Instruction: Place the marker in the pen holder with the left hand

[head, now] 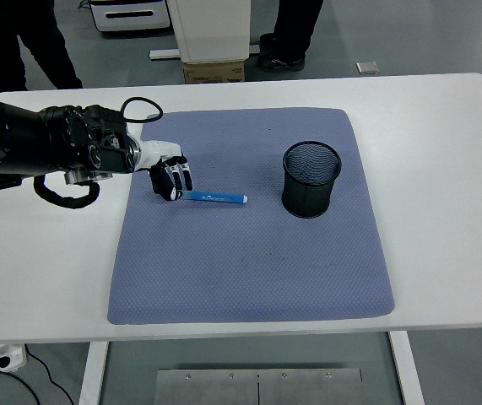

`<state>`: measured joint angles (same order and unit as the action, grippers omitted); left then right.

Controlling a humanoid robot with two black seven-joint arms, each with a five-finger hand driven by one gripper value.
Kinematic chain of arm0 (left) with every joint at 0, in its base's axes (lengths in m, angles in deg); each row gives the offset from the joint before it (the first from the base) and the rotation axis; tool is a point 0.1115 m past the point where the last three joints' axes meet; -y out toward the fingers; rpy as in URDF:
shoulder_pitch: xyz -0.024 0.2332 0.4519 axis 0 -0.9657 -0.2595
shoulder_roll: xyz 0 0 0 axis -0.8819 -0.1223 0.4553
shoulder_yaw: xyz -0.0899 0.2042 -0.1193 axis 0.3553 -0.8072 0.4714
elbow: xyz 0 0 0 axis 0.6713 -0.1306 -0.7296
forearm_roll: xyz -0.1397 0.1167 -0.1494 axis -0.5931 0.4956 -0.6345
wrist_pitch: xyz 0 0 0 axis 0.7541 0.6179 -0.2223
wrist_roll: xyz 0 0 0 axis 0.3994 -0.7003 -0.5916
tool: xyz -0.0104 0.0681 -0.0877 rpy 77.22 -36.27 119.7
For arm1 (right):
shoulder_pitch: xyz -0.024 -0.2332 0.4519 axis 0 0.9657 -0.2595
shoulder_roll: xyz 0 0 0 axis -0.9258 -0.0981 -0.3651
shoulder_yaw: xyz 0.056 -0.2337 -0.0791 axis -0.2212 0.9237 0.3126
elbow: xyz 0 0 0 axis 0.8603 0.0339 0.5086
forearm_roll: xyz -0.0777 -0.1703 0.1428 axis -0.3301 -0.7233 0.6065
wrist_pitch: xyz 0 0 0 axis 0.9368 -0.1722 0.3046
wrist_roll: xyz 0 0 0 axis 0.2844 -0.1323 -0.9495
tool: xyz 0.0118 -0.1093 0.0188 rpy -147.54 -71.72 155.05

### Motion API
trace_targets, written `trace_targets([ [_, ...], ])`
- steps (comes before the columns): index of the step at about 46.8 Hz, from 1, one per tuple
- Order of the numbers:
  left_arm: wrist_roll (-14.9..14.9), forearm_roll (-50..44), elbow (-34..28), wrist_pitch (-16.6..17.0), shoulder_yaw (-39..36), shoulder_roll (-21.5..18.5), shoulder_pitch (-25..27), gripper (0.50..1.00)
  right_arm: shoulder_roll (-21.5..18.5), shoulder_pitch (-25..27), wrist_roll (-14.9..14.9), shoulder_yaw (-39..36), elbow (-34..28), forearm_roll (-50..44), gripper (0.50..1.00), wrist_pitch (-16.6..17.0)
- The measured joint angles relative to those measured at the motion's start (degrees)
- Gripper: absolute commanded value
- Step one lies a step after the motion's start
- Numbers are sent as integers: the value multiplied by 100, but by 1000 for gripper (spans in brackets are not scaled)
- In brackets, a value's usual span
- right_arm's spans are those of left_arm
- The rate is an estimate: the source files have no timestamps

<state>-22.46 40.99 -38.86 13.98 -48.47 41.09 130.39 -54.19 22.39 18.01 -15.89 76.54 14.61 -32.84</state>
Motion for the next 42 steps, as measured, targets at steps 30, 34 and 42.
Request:
trace_targets([
  [30,0,1,0,-6,0,0,31,500,0,0,0,0,0,0,1000,0],
  [34,0,1,0,-8,0,0,31,500,0,0,0,1,0,0,1000,0],
  [42,0,1,0,-9,0,0,30,500,0,0,0,3,0,0,1000,0],
])
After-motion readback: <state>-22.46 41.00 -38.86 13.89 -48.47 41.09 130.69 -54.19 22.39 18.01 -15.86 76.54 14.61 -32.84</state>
